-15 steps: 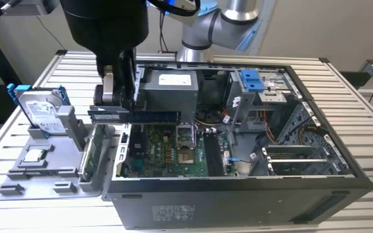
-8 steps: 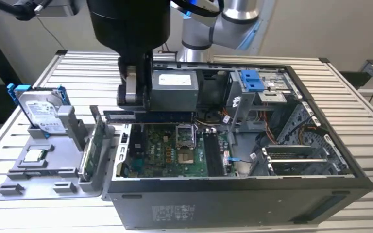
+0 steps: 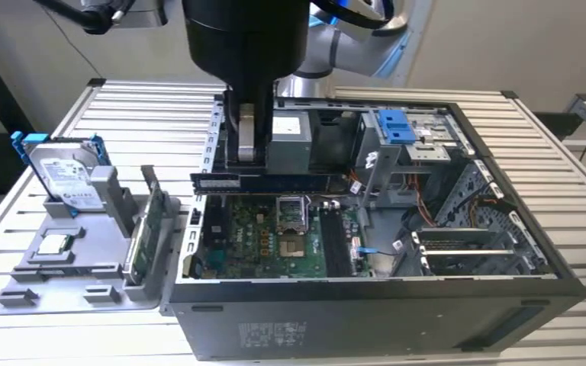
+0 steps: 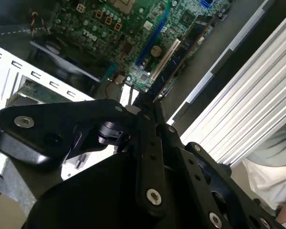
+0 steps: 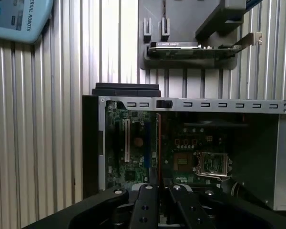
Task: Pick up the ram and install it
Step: 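Pick up the ram and move it above insertion slot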
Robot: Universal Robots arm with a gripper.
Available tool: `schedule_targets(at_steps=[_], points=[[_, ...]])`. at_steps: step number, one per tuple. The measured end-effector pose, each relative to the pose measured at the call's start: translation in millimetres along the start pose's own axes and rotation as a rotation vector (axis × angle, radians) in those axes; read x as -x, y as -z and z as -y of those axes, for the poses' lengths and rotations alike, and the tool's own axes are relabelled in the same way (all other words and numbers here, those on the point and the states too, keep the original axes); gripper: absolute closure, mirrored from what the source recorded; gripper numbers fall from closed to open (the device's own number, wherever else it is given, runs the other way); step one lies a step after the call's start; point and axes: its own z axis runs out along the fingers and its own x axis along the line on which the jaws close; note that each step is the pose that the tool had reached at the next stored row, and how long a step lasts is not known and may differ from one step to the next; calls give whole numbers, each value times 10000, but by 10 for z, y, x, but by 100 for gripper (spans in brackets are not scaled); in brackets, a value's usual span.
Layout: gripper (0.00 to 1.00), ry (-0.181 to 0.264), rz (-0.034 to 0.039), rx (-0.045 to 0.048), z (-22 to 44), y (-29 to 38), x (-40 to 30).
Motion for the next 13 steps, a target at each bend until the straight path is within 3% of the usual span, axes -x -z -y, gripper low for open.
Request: schedule_targets(at_steps=[13], points=[[86,0,1,0,380,3,3]])
